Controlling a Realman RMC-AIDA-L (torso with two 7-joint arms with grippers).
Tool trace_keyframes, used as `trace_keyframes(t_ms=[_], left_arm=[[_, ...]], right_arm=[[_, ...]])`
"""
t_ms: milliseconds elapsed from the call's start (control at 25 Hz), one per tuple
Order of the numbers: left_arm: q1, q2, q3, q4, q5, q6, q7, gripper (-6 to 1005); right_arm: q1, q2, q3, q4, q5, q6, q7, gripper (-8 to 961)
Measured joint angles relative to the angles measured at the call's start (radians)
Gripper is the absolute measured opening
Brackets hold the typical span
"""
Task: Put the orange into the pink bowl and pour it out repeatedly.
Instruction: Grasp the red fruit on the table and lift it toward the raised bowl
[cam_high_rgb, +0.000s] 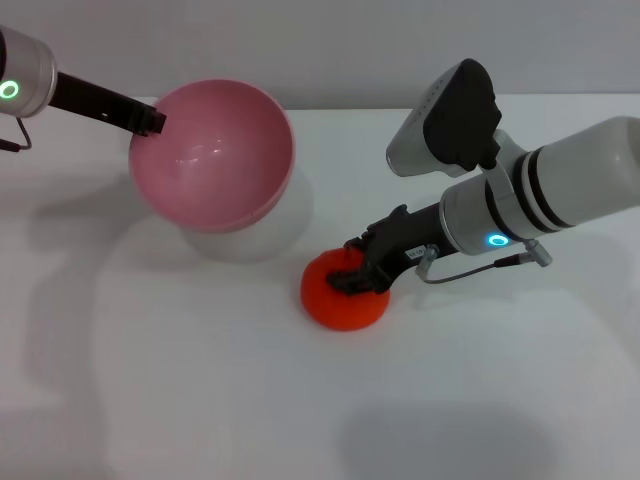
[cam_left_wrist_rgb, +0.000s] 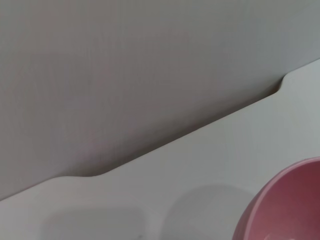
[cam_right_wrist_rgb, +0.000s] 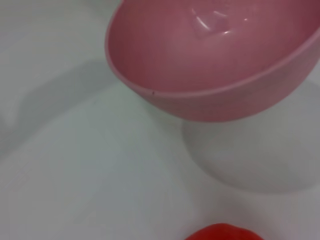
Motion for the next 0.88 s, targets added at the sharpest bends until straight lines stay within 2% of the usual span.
trace_keyframes(t_ms=[480,560,600,880], left_arm=[[0.006,0.0,0.003,0.0,0.0,-0.001,0.001,42],[0.007,0.0,0.003,0.0,0.0,-0.001,0.001,42],[0.007,0.0,0.003,0.0,0.0,-0.001,0.001,42],[0.008,0.002,0.003,0.0,0.0,-0.001,0.001,42]], right_arm=[[-0.012,-0.001,0.0,-0.019,0.0,-0.003,-0.003,358],[-0.022,-0.003,0.0,-0.041,0.0,-0.007,-0.001,268],[-0.033,-0.004,0.004,-0.064,-0.002,-0.008,-0.001,223],[-0.164,-0.013,0.076,-0.317,-0.048,-0.017,0.037,155]])
